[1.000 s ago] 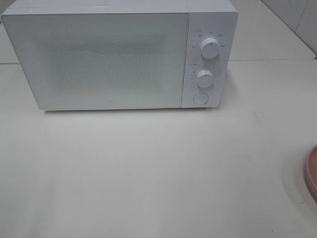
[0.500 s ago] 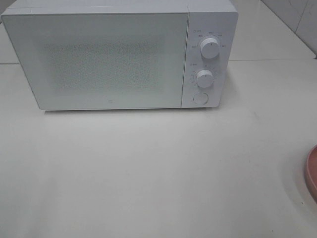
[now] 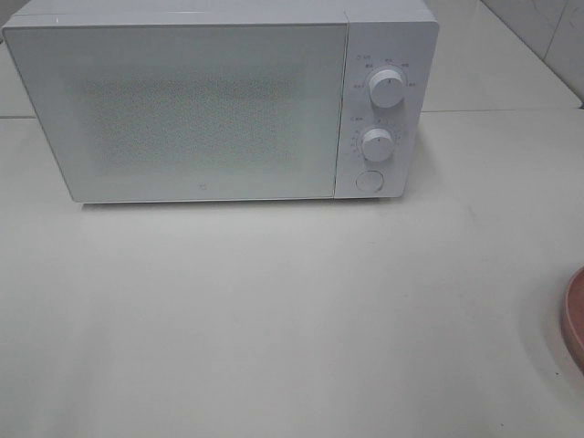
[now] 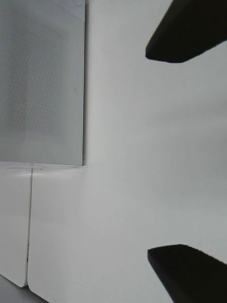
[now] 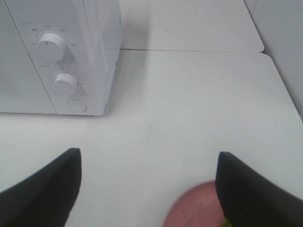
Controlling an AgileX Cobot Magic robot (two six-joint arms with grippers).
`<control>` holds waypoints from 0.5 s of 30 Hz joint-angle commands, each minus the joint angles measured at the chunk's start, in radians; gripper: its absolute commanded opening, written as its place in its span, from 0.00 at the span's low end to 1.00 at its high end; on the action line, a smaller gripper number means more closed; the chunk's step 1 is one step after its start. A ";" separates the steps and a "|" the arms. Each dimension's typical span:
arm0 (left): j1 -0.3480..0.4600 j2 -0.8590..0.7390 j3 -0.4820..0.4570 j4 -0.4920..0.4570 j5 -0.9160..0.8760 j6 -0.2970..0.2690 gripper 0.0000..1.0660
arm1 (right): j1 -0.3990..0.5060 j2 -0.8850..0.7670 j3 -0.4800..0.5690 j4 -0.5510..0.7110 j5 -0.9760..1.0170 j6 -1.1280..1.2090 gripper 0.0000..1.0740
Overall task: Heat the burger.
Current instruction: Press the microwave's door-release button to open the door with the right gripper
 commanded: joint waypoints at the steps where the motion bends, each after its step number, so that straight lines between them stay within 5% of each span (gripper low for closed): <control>1: -0.006 -0.020 0.000 -0.002 -0.006 0.004 0.94 | -0.006 0.060 0.007 -0.010 -0.094 0.009 0.68; 15: -0.006 -0.020 0.000 -0.002 -0.006 0.004 0.94 | -0.006 0.236 0.121 -0.011 -0.427 0.009 0.68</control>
